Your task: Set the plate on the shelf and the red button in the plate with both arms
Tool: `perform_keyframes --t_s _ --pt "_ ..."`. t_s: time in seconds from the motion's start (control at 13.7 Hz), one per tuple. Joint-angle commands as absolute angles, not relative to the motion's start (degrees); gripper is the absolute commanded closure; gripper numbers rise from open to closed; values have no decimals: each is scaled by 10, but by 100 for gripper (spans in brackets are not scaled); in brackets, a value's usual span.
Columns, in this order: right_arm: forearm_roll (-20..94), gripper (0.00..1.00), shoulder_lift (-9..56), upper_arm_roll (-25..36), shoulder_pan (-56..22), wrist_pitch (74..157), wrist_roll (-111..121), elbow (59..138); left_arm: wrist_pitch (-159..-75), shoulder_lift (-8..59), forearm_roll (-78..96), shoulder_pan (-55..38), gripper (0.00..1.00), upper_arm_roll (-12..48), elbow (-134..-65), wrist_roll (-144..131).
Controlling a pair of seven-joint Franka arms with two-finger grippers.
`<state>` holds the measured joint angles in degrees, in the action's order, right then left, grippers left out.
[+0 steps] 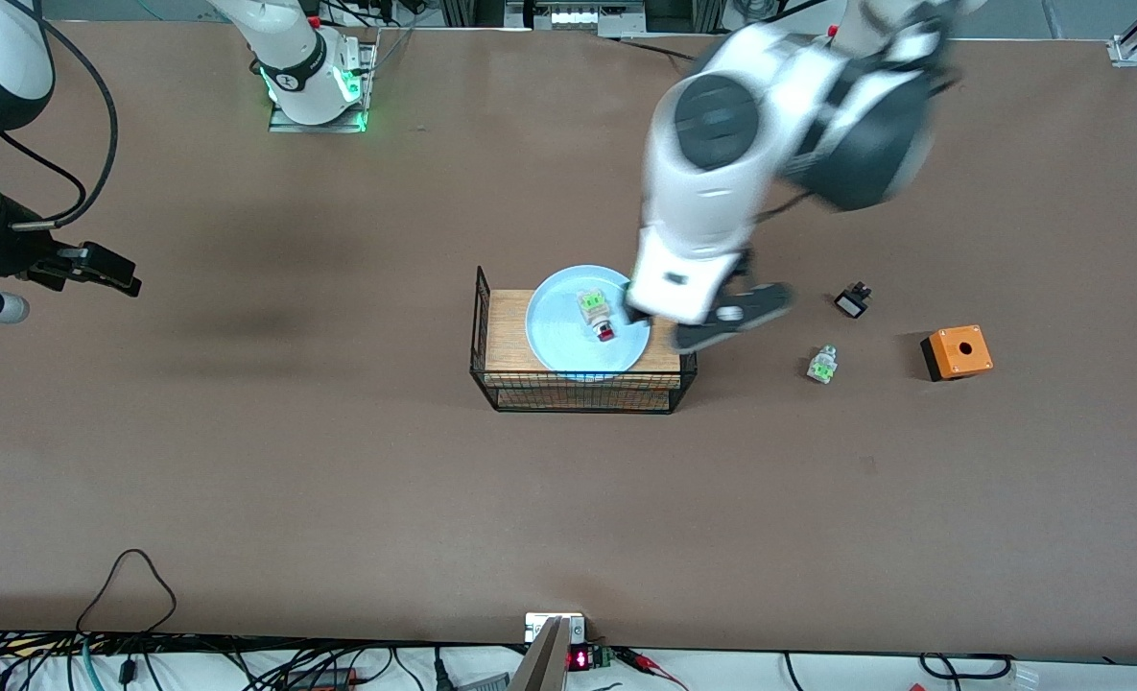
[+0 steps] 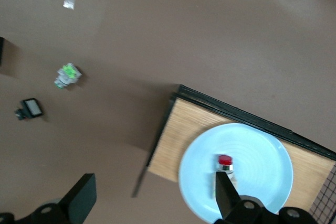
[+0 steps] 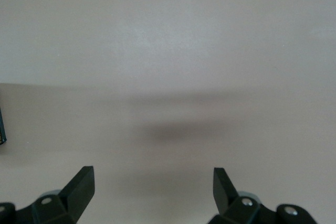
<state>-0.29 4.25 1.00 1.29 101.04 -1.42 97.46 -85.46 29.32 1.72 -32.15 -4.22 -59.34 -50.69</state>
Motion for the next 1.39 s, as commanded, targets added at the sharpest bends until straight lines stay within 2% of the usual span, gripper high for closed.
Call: perform_keyframes --t_s 0.0,0.37,0.73,1.1,1.32 --pt "-8 0 33 5 10 1005 -16 972 -784 233 41 -240 0 -35 -605 -381" --pt "-13 0 28 -6 11 1010 -16 972 -759 186 42 -114 0 -36 -604 -297" --pt "-46 0 19 -10 -5 1006 -18 975 -763 185 42 -42 0 -40 -605 -187" --pt "-40 0 18 -7 -3 1008 -19 978 -855 126 175 92 0 -42 -710 -13" --pt "-38 0 18 -4 -2 1008 -19 979 -867 93 115 87 0 -40 -739 -8"
